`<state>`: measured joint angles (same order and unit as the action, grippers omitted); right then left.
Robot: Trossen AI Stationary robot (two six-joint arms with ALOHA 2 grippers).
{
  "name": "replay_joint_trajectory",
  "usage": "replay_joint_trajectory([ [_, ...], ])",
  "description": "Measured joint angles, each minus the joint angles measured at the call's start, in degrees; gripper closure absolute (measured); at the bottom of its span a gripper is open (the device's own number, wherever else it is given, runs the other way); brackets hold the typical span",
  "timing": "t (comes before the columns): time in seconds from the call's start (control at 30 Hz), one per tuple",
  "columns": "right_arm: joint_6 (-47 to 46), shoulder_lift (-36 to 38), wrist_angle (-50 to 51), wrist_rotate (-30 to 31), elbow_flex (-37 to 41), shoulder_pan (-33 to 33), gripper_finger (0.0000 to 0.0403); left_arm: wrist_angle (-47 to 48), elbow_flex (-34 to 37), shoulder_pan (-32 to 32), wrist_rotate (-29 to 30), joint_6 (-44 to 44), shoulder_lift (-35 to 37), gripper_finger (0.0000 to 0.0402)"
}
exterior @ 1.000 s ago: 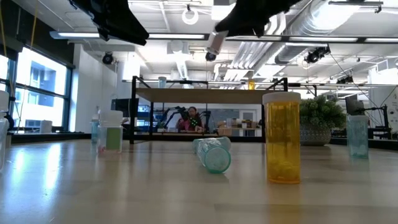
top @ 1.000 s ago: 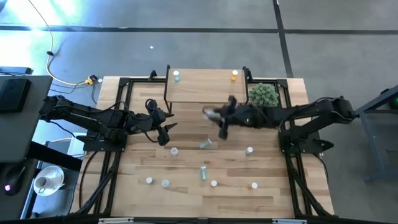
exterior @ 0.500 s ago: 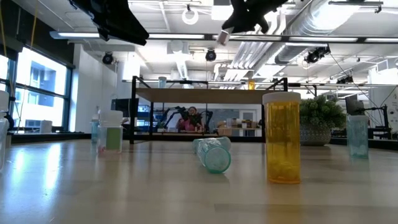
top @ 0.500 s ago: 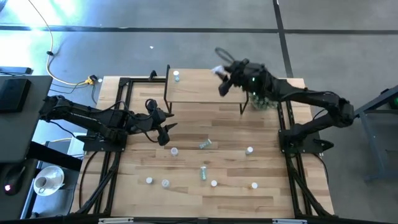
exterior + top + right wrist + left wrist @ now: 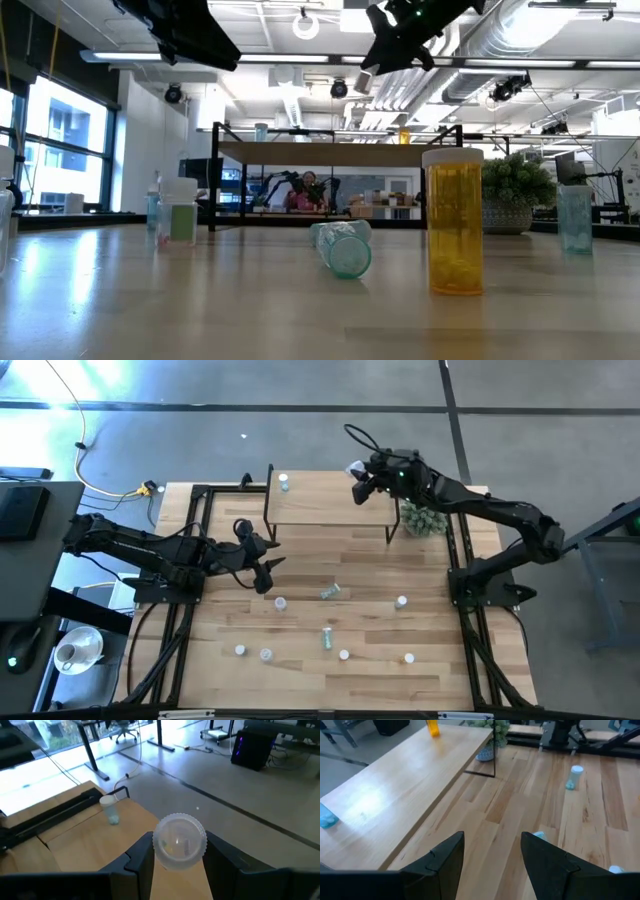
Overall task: Pick and place medicine bottles onto shelf by color
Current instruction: Put the top right transparent pill bottle on the shelf
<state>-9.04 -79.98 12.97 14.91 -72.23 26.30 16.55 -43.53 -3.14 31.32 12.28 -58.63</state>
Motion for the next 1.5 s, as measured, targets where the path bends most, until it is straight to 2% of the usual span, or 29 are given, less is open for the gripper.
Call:
replay_joint_trajectory([
  [0.2, 1.0, -5.6, 9.0, -0.6, -8.7, 0.7, 0.0277, -0.1, 0.0, 0.0, 0.2, 0.0, 0.0, 0.0216],
  [0.33, 1.4, -9.2, 14.9, -0.9, -11.7, 2.1, 0.0277, 0.1, 0.0, 0.0, 0.2, 0.0, 0.0, 0.0216],
  [0.5, 1.4, -12.5, 15.7, -6.4, -12.0, 4.5, 0.0277, 0.2, 0.0, 0.0, 0.2, 0.0, 0.0, 0.0216],
  [0.73, 1.5, -16.0, 16.1, -9.2, -12.0, 5.9, 0.0277, 0.3, 0.0, 0.0, 0.2, -0.5, 0.0, 0.0216],
  [1.5, 2.9, -18.6, 18.6, -8.0, -12.1, 5.9, 0.0277, 0.1, 0.0, 0.0, 0.2, -0.4, 0.0, 0.0216],
])
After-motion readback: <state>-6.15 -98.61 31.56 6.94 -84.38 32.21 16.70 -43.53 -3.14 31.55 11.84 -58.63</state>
